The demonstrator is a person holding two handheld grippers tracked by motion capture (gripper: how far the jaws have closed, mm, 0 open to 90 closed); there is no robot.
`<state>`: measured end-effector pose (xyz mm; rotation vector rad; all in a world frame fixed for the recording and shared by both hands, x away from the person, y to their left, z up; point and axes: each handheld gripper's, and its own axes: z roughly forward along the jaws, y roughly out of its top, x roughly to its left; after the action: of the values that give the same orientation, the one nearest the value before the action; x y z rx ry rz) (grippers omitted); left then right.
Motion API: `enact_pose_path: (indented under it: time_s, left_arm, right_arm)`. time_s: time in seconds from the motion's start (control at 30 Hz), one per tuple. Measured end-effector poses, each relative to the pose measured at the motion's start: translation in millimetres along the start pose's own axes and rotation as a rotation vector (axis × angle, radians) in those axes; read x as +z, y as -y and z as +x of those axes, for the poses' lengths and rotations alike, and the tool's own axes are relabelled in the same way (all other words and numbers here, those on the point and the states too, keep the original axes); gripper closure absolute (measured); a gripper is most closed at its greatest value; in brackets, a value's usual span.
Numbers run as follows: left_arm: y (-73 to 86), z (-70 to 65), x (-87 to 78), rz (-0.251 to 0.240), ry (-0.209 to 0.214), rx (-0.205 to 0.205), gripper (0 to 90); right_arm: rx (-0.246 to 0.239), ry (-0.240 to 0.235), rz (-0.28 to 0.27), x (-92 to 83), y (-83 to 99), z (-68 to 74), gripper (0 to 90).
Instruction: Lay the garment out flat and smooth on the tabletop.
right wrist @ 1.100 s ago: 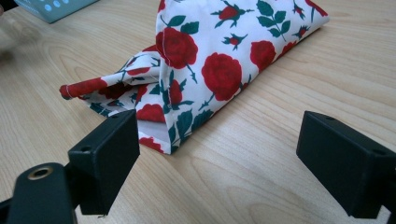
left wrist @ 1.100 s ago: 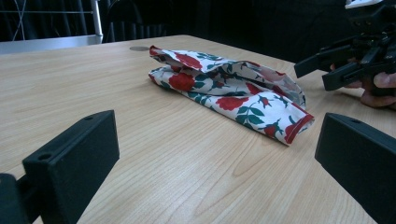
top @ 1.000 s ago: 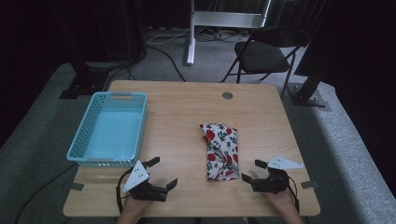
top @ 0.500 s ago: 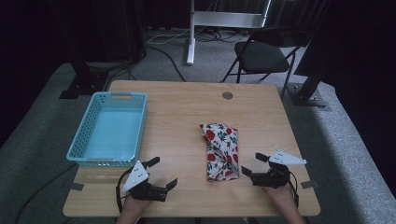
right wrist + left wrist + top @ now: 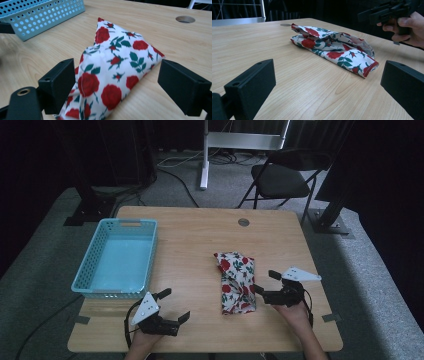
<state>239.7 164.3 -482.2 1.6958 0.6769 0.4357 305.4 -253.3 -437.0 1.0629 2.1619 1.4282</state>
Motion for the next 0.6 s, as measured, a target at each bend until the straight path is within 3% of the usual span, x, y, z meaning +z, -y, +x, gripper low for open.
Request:
enact_pose_path:
  time_s: [0.27,0.6]
  left_arm:
    - [0.0,-0.6,0.0,0.002,-0.002,0.007,0.4]
    - [0.0,-0.4,0.0,0.001,-0.002,0.003,0.4]
  right_arm:
    - [-0.022,0.008,0.006,20.3,-18.9,4.5,14.1]
    - [-0.042,-0.018,0.019,46.4,-36.9,13.3,14.2]
